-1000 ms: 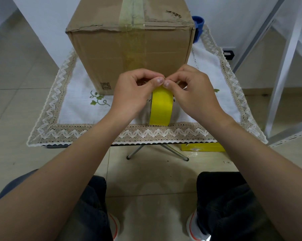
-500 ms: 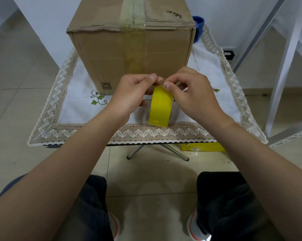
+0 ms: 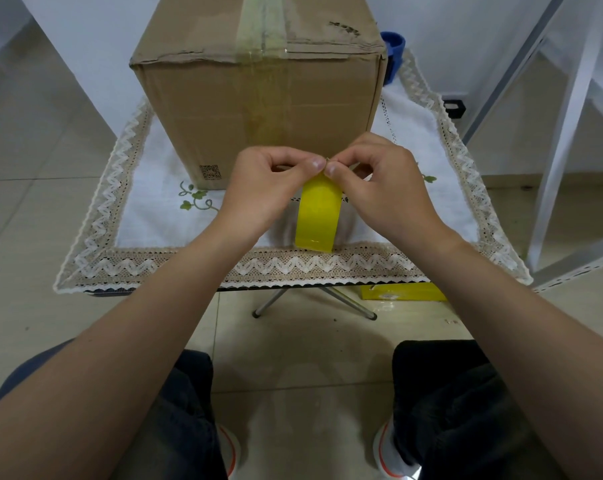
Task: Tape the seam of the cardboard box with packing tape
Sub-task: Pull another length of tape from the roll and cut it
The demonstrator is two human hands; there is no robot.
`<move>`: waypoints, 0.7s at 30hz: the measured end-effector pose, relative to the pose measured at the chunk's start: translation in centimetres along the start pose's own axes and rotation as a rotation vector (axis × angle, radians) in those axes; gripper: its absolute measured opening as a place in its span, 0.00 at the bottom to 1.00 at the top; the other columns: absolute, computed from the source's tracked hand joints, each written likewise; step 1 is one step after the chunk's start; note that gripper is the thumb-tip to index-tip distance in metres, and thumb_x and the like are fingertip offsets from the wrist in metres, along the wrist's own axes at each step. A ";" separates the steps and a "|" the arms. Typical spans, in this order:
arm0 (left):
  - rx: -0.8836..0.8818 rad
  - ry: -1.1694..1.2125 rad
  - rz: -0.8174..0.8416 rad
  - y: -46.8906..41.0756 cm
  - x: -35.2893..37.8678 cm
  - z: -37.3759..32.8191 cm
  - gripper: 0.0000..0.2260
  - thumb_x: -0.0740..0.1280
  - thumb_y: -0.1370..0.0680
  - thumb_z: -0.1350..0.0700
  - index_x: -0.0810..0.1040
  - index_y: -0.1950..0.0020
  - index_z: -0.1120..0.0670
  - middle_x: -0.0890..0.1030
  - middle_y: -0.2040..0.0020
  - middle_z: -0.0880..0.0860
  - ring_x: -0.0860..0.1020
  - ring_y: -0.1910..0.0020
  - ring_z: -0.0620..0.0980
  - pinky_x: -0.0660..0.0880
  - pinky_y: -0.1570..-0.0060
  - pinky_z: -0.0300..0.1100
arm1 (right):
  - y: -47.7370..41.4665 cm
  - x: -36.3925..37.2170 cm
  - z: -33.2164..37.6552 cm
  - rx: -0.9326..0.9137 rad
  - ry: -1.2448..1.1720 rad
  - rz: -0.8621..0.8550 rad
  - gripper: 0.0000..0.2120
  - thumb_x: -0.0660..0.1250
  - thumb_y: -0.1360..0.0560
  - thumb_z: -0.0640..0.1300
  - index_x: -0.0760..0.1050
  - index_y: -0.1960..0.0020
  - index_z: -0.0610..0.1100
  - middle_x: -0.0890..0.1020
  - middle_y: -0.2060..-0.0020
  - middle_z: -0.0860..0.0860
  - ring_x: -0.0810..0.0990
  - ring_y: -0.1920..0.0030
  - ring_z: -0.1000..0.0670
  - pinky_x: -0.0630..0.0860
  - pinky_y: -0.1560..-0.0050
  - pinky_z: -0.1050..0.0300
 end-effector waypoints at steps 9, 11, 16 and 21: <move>0.127 -0.200 -0.063 -0.3 0.2 0.6 0.05 0.74 0.22 0.52 0.83 0.57 0.44 0.84 0.55 0.46 0.80 0.58 0.38 0.75 0.57 0.32 | 0.1 -0.3 0.1 -0.068 -0.047 0.083 0.04 0.72 0.21 0.40 0.86 0.52 0.44 0.80 0.57 0.53 0.79 0.58 0.57 0.74 0.58 0.67; 0.115 -0.160 -0.064 -0.3 0.2 0.6 0.03 0.74 0.23 0.53 0.84 0.57 0.47 0.85 0.57 0.46 0.81 0.58 0.40 0.77 0.57 0.35 | 0.0 -0.3 0.0 -0.056 -0.085 0.090 0.02 0.74 0.22 0.41 0.85 0.53 0.46 0.81 0.57 0.53 0.79 0.59 0.58 0.74 0.57 0.65; 0.000 -0.025 0.011 -0.2 0.1 0.4 0.01 0.75 0.22 0.57 0.86 0.53 0.53 0.83 0.68 0.40 0.79 0.67 0.33 0.71 0.69 0.25 | -0.3 -0.8 -0.1 0.055 -0.193 0.116 0.06 0.79 0.26 0.47 0.84 0.60 0.50 0.82 0.60 0.52 0.78 0.61 0.55 0.75 0.59 0.58; -0.093 0.022 -0.012 -0.1 -0.1 0.7 0.04 0.71 0.19 0.52 0.84 0.53 0.48 0.83 0.58 0.47 0.79 0.63 0.39 0.74 0.70 0.35 | -0.6 -1.0 -0.3 0.122 -0.226 0.094 0.04 0.77 0.24 0.44 0.86 0.57 0.45 0.84 0.58 0.47 0.79 0.61 0.52 0.76 0.59 0.52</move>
Point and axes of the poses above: each hand's wrist, its own y-axis away from the middle knuckle, its own x-axis out of the palm, z = x × y, the point moved 1 cm from there along -y, towards the middle knuckle
